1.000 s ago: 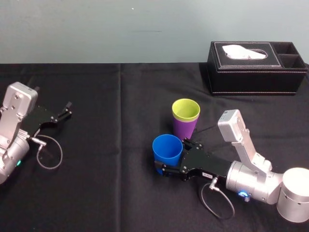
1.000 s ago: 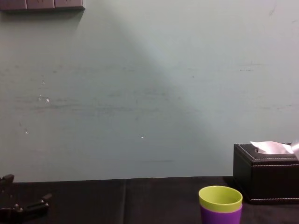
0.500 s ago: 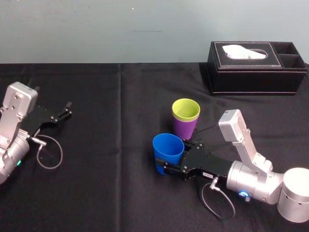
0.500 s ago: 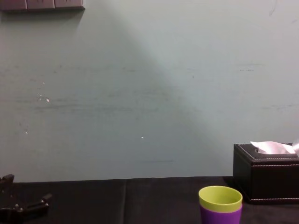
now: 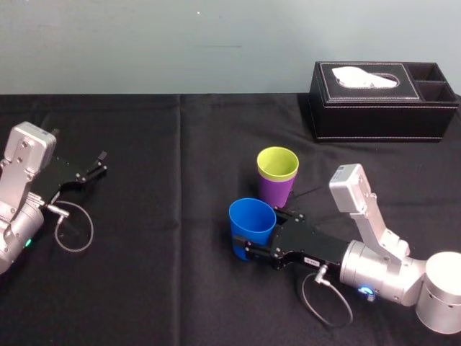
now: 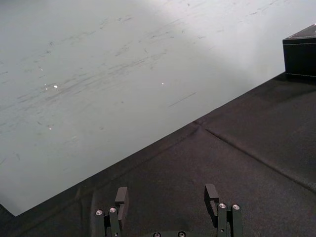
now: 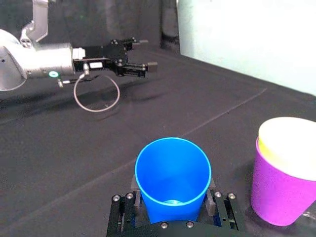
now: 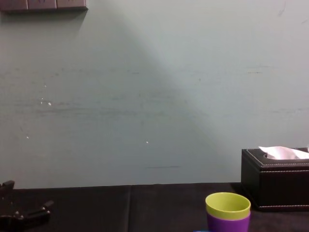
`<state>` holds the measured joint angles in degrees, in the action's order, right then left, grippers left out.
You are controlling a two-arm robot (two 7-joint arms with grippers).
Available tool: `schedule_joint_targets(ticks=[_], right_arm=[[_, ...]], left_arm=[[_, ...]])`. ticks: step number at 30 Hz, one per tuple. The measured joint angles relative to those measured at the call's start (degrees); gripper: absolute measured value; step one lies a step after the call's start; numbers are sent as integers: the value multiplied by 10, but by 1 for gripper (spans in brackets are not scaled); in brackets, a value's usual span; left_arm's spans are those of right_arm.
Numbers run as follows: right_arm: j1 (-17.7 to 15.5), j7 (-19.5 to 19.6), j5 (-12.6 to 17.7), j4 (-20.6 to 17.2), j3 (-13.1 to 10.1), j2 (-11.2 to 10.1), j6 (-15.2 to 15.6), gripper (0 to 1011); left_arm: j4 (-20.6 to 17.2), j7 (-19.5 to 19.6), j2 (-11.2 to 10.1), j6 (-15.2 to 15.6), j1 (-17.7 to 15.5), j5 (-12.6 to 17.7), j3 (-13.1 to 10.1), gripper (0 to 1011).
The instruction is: Stack the three plastic cups sequentially using one hand.
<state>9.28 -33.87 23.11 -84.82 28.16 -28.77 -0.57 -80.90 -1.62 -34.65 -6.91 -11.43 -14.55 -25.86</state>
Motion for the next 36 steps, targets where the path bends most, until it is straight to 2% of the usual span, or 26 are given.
schedule_joint_targets(ticks=[3, 5, 8, 12, 19, 22, 25, 31, 36], right_arm=[[-8, 8, 2, -17, -4, -5, 5, 722], [-19, 21, 4, -46, -11, -14, 19, 723], [-34, 41, 10, -92, -23, -29, 51, 723], [-51, 70, 28, -162, -46, -53, 113, 723], [-60, 96, 57, -237, -73, -83, 186, 723], [-61, 105, 74, -257, -86, -92, 206, 723], [-60, 117, 82, -266, -96, -97, 212, 723], [-51, 130, 88, -265, -105, -100, 209, 723], [-27, 138, 84, -244, -102, -93, 201, 723]], left_arm=[[0, 0, 0, 0, 0, 0, 0, 1011], [0, 0, 0, 0, 0, 0, 0, 1011], [0, 0, 0, 0, 0, 0, 0, 1011], [0, 0, 0, 0, 0, 0, 0, 1011], [0, 0, 0, 0, 0, 0, 0, 1011], [0, 0, 0, 0, 0, 0, 0, 1011], [0, 0, 0, 0, 0, 0, 0, 1011], [0, 0, 0, 0, 0, 0, 0, 1011], [0, 0, 0, 0, 0, 0, 0, 1011]])
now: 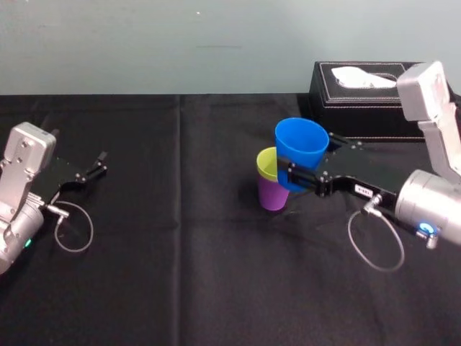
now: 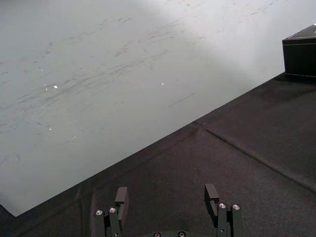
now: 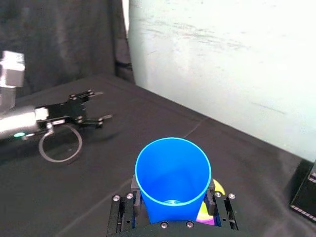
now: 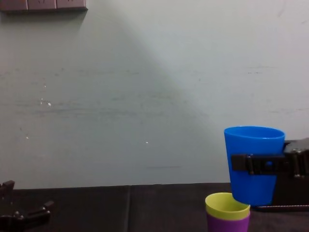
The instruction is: Stack the three plastic cups sequentially using one hand.
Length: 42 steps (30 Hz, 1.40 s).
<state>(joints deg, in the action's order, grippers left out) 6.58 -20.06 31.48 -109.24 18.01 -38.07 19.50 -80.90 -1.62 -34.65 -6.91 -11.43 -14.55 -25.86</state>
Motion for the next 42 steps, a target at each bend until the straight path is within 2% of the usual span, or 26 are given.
schedule_joint_targets(ticks=[7, 21, 31, 42], right_arm=[[48, 3, -25, 61, 24, 29, -15, 723], [112, -4, -55, 143, 54, 76, -12, 723], [130, -15, -65, 169, 62, 91, -8, 723], [127, -18, -71, 179, 62, 94, -9, 723]], left_arm=[[0, 0, 0, 0, 0, 0, 0, 1011], [0, 0, 0, 0, 0, 0, 0, 1011], [0, 0, 0, 0, 0, 0, 0, 1011], [0, 0, 0, 0, 0, 0, 0, 1011]])
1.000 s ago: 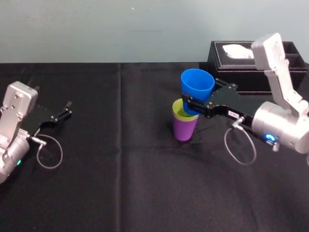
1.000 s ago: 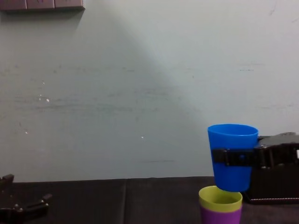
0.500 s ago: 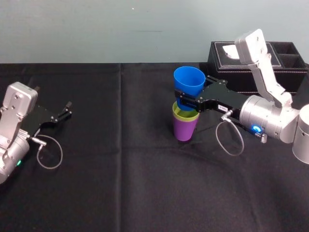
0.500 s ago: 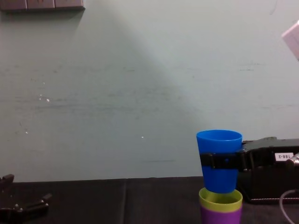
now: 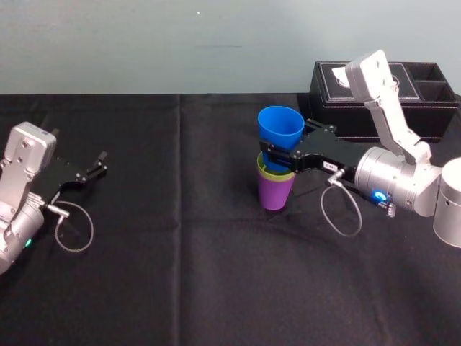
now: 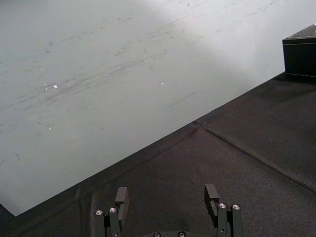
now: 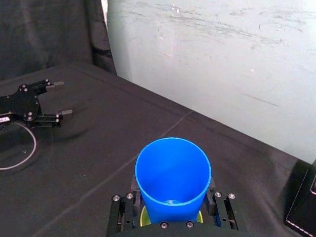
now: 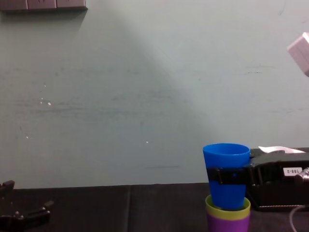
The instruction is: Stack the three plastic cups sequentially using one hand.
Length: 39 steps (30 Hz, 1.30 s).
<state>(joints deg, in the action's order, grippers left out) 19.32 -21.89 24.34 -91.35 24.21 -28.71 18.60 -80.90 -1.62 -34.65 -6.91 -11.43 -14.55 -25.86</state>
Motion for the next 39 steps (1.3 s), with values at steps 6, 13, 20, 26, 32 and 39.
schedule_joint_targets(ticks=[6, 13, 20, 26, 32, 39], right_arm=[[-5, -3, -1, 6, -1, 0, -4, 723], [-9, -14, -5, 17, 0, 1, -19, 723], [-9, -18, -5, 21, 1, 1, -24, 722], [-9, -18, -5, 20, 1, 1, -23, 723], [-9, -17, -4, 19, 1, 1, -23, 853], [-9, -17, -4, 19, 1, 1, -23, 1003]], left_arm=[[0, 0, 0, 0, 0, 0, 0, 1011], [0, 0, 0, 0, 0, 0, 0, 1011], [0, 0, 0, 0, 0, 0, 0, 1011], [0, 0, 0, 0, 0, 0, 0, 1011], [0, 0, 0, 0, 0, 0, 0, 1011], [0, 0, 0, 0, 0, 0, 0, 1011]])
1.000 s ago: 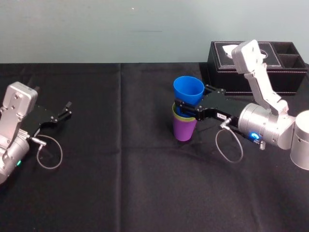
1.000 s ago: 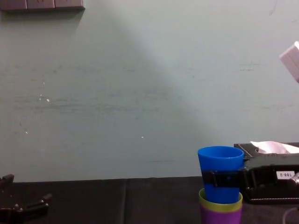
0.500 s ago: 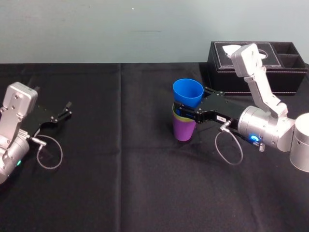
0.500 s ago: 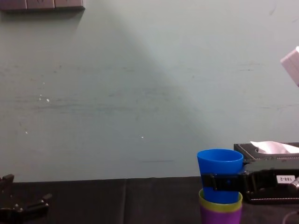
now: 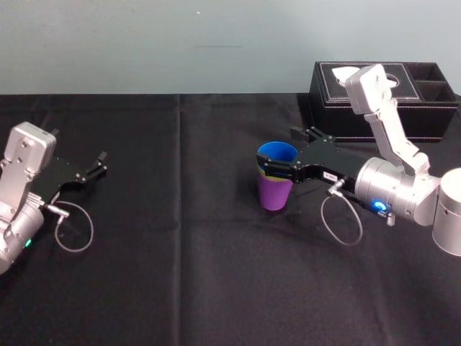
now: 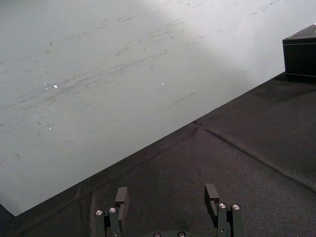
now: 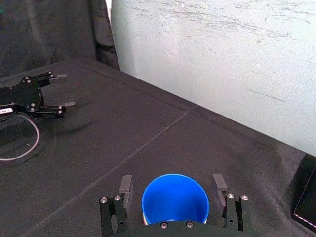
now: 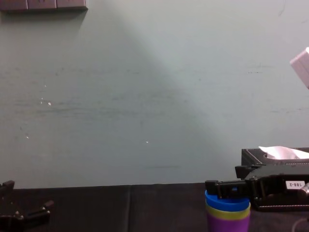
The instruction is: Stack the three plastic cups sequentially using one hand.
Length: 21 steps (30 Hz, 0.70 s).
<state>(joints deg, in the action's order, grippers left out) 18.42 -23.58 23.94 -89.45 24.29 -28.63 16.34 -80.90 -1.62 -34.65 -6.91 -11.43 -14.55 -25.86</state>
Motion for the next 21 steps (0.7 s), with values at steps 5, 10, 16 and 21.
schedule_joint_targets(ticks=[5, 10, 16, 21], right_arm=[[0, 0, 0, 0, 0, 0, 0, 1000], [0, 0, 0, -1, 0, 0, 0, 1000], [-15, 23, -1, -13, -18, -1, -7, 1000], [-45, 43, 1, -34, -46, -7, -19, 1000]], left_arm=[[0, 0, 0, 0, 0, 0, 0, 1011], [0, 0, 0, 0, 0, 0, 0, 1011], [0, 0, 0, 0, 0, 0, 0, 1011], [0, 0, 0, 0, 0, 0, 0, 1011]])
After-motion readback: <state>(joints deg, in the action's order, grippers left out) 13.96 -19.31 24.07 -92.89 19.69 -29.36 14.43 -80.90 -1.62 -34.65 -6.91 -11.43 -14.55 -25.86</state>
